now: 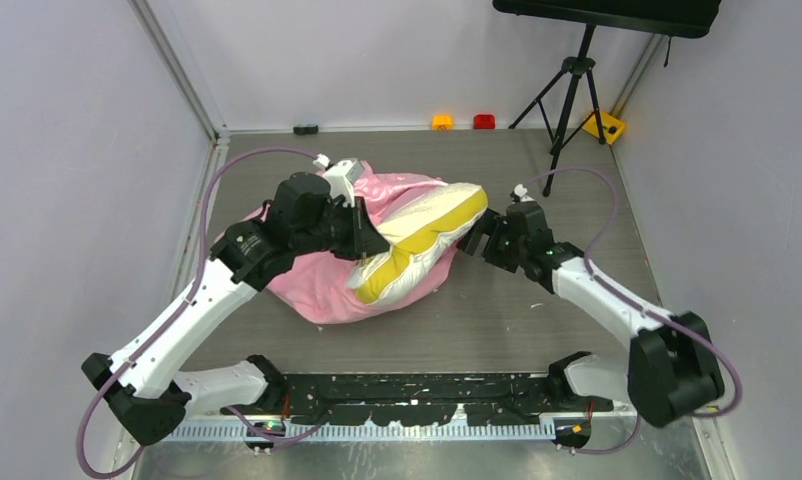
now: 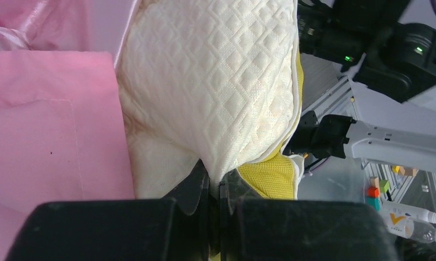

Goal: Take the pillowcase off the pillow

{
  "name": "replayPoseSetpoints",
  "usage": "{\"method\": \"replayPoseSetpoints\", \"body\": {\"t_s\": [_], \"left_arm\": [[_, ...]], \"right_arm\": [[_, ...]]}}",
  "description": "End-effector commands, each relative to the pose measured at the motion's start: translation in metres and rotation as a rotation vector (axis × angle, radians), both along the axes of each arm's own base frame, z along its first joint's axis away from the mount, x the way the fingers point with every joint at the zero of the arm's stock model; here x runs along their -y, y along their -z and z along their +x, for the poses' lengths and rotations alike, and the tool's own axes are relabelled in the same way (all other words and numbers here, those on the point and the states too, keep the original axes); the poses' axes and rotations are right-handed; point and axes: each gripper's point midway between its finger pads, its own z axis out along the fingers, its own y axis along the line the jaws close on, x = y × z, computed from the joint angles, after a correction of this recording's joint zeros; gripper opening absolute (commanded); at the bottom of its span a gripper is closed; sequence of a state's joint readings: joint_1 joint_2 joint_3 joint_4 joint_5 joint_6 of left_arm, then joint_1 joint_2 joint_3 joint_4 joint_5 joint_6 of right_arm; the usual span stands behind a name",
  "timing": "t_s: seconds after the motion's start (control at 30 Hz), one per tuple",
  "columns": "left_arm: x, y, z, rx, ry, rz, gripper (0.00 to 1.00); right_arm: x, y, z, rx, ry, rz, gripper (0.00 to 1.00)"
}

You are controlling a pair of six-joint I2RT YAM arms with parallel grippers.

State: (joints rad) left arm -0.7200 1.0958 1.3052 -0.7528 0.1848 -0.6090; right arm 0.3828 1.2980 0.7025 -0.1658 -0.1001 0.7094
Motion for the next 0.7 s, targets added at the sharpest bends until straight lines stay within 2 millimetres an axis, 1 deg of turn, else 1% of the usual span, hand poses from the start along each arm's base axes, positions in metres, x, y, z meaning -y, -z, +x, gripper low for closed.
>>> {"method": "replayPoseSetpoints", "body": {"t_s": [0.0,0.07,0.1,0.17,0.23,0.3,0.37,0.43,0.53,0.6,0.67], "left_arm": [[0.021,-0.041,0.023,0.106,-0.002,-0.154,0.00],[0.026,-0.039,0.025,0.099,0.014,-0.155,0.00],[0.029,-0.036,0.026,0.094,0.019,-0.155,0.00],[0.035,-0.033,0.029,0.085,0.024,-0.173,0.00],[0.043,-0.031,0.031,0.071,0.039,-0.201,0.00],[0.049,-0.028,0.035,0.062,0.041,-0.214,0.00],[0.055,-0.025,0.038,0.050,0.049,-0.226,0.00],[0.061,-0.023,0.039,0.036,0.059,-0.246,0.00],[0.068,-0.019,0.039,0.019,0.076,-0.261,0.00],[0.071,-0.016,0.037,0.016,0.091,-0.257,0.00],[0.079,-0.017,0.029,0.029,0.135,-0.255,0.00]], "right_arm": [[0.023,-0.047,-0.008,0.114,0.051,-0.047,0.87],[0.027,-0.075,-0.013,0.158,0.063,-0.028,0.90],[0.028,-0.089,-0.020,0.154,0.063,-0.015,0.91],[0.022,-0.128,-0.029,0.167,0.050,0.058,0.91],[0.011,-0.166,-0.036,0.197,0.037,0.167,0.91],[0.003,-0.190,-0.040,0.210,0.046,0.260,0.91],[0.000,-0.200,-0.040,0.190,0.079,0.321,0.92],[-0.007,-0.199,-0.036,0.133,0.111,0.381,0.92],[-0.022,-0.191,-0.031,0.039,0.119,0.445,0.92],[-0.034,-0.189,-0.027,0.021,0.096,0.464,0.92],[-0.039,-0.182,-0.023,0.006,0.103,0.454,0.92]]}}
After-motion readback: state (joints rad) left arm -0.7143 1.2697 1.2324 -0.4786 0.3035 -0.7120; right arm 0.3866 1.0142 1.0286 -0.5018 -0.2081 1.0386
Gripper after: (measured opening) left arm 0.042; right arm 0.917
